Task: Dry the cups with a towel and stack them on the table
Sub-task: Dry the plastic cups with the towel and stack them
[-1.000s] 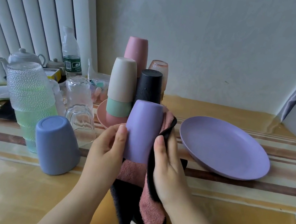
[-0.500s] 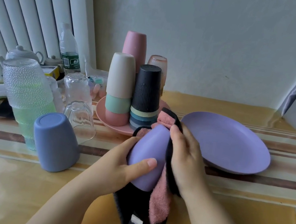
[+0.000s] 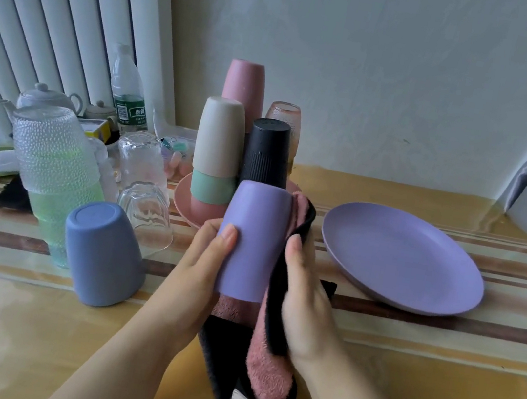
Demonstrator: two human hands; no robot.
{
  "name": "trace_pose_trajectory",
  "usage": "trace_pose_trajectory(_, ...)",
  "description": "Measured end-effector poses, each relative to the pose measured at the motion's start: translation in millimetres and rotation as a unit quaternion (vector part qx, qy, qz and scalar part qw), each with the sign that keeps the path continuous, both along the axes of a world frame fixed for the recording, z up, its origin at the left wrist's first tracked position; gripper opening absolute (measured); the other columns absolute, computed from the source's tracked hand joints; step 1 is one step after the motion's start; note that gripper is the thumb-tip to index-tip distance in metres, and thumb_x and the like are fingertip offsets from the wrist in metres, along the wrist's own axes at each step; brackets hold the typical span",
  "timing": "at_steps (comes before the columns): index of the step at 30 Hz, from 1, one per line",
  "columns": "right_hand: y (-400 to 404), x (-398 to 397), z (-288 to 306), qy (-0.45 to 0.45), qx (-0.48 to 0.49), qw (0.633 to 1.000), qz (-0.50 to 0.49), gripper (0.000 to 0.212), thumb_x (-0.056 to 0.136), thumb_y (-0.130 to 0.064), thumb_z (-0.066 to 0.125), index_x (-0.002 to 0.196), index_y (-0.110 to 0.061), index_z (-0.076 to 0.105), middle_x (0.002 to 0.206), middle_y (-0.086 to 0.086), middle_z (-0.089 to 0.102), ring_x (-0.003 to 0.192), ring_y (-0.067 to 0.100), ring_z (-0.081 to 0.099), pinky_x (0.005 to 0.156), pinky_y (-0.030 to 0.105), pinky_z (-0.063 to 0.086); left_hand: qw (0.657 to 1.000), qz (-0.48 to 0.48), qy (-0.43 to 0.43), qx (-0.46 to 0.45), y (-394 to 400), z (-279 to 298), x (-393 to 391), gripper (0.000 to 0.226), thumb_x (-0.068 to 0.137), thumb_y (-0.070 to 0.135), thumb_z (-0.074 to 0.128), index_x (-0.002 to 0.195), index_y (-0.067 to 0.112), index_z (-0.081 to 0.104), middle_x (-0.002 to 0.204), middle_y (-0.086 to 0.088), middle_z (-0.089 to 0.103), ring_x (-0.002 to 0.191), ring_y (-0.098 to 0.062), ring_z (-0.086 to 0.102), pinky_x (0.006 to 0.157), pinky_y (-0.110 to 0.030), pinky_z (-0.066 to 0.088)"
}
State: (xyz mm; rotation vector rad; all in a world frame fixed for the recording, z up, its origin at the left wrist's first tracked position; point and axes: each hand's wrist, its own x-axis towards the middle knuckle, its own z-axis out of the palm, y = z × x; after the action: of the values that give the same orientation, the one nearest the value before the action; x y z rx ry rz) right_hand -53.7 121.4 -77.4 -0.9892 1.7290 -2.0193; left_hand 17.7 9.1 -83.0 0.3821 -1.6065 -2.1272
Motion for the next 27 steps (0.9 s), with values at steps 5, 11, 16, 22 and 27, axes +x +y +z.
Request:
trace_pose_trajectory(5,-3.1,2.0,-2.8,0.047,0.012,0.999,0.020,0.041,0.096,-0.029,0.037,0.130,-0.048,0.025,0.140,-0.035,0.029,0.129,-0.022,0.023,0.103,0.001,0.020,0.990,0.115,0.015,-0.086,-5.8,1.8,-3.1,0.047,0.074,0.059,0.056,0.107,0.027,0.067,0.091,0.013,0.074,0.091,-0.001,0.066,0.078,-0.019,0.052)
trace_pose_trajectory(11,-11.8,3.2,-10.5,0.187,0.047,0.981,-0.024,0.053,0.095,-0.032,0.040,0.146,-0.029,0.024,0.154,-0.012,0.024,0.142,-0.001,0.017,0.117,0.026,0.018,0.978,0.121,-0.013,-0.171,5.0,4.1,-0.4,0.054,0.071,0.061,0.046,0.111,0.028,0.059,0.100,0.013,0.067,0.086,0.012,0.061,0.071,-0.007,0.046)
trace_pose_trajectory(16,-9.5,3.6,-3.4,0.166,0.015,0.986,-0.023,0.050,0.096,-0.032,0.038,0.143,-0.038,0.020,0.152,-0.019,0.022,0.141,-0.004,0.017,0.117,0.024,0.019,0.991,0.005,-0.001,-0.133,0.8,-0.1,0.9,0.050,0.076,0.059,0.066,0.116,0.031,0.059,0.104,0.014,0.072,0.097,-0.005,0.067,0.076,-0.017,0.052)
trace_pose_trajectory(22,7.2,0.2,11.9,0.025,-0.017,0.999,-0.012,0.031,0.086,-0.044,0.036,0.116,-0.054,0.036,0.119,-0.052,0.039,0.117,-0.030,0.030,0.093,-0.006,0.025,0.991,-0.116,0.024,-0.066,-1.7,-1.9,2.2,0.099,0.046,0.063,0.086,0.131,0.024,0.053,0.127,-0.002,0.066,0.116,-0.020,0.063,0.092,-0.031,0.053)
trace_pose_trajectory(27,2.7,1.4,5.1,-0.009,-0.012,1.000,0.021,0.037,0.085,-0.048,0.036,0.121,-0.047,0.043,0.129,-0.036,0.044,0.124,-0.019,0.037,0.106,0.008,0.029,0.996,-0.063,0.055,-0.001,1.1,0.7,3.4,0.085,0.046,0.028,0.088,0.124,0.018,0.058,0.115,-0.009,0.070,0.103,-0.024,0.068,0.077,-0.028,0.056)
